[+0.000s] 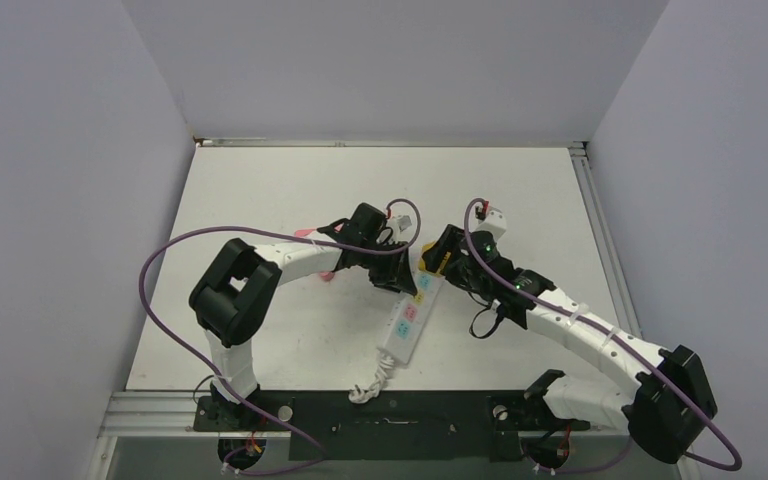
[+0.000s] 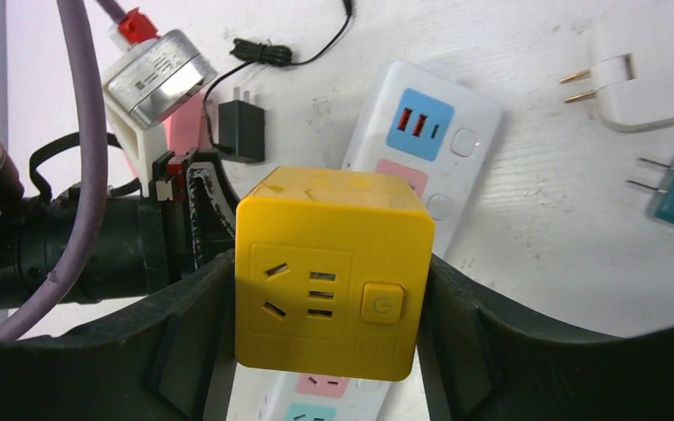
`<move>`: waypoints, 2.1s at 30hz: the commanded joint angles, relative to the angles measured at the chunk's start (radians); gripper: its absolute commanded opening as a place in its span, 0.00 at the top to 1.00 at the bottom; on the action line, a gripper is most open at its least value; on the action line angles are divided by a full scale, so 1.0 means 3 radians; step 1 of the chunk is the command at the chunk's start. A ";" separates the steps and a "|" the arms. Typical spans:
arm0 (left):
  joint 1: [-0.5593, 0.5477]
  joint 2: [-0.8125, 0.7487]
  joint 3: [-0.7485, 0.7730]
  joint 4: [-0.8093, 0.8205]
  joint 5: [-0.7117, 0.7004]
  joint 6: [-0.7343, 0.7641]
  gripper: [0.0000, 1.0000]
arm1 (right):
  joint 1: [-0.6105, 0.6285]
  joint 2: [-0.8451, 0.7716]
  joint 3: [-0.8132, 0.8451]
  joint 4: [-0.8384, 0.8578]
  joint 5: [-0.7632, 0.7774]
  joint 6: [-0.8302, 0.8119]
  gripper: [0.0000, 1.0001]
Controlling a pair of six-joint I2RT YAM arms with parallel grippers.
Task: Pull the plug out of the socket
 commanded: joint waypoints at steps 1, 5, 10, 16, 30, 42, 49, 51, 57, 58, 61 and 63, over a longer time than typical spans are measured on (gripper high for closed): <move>0.0117 -0.0075 0.0127 0.0139 -0.0216 0.0097 1.00 | -0.0098 -0.0071 0.0296 -0.0340 0.0396 -0.0034 0.95; 0.0244 -0.0031 0.0199 0.0244 -0.0271 0.0026 1.00 | -0.0549 -0.0082 0.0182 -0.0414 0.0060 -0.0110 0.95; 0.0330 0.0108 0.0404 0.0278 -0.0340 0.0020 1.00 | -0.0985 -0.0027 -0.0033 -0.0299 -0.0414 -0.0273 0.95; 0.0331 0.0328 0.0778 0.0116 -0.0459 0.0215 1.00 | -0.1203 0.0181 -0.0133 -0.0217 -0.0799 -0.0488 0.93; 0.0342 0.0578 0.1211 -0.0291 -0.0816 0.0642 0.68 | -0.1286 0.0555 -0.0184 -0.0064 -0.0979 -0.0625 0.56; 0.0336 0.0323 0.1218 -0.0347 -0.0998 0.0852 0.15 | -0.1306 0.0482 -0.0124 -0.0147 -0.0864 -0.0708 0.09; 0.0390 -0.0192 0.1110 -0.0268 -0.1126 0.0928 0.03 | -0.1325 0.0317 0.0041 -0.0357 -0.0659 -0.0883 0.10; 0.0449 -0.0455 0.1012 -0.0216 -0.1177 0.0901 0.03 | -0.1330 0.0232 0.0104 -0.0420 -0.0600 -0.0961 0.10; 0.0881 -0.1270 0.0580 -0.0042 -0.1438 0.0608 0.04 | -0.1331 -0.0156 0.0313 -0.0490 -0.0296 -0.1246 0.10; 0.0989 -0.1393 0.0515 -0.0029 -0.1466 0.0545 0.04 | -0.1332 -0.0247 0.0347 -0.0487 -0.0242 -0.1291 0.10; 0.1293 -0.1766 0.0264 -0.0020 -0.1536 0.0428 0.04 | -0.1327 -0.0454 0.0491 -0.0515 -0.0084 -0.1481 0.10; 0.1375 -0.2032 0.0085 -0.0037 -0.1699 0.0453 0.04 | -0.1326 -0.0625 0.0511 -0.0457 -0.0004 -0.1629 0.10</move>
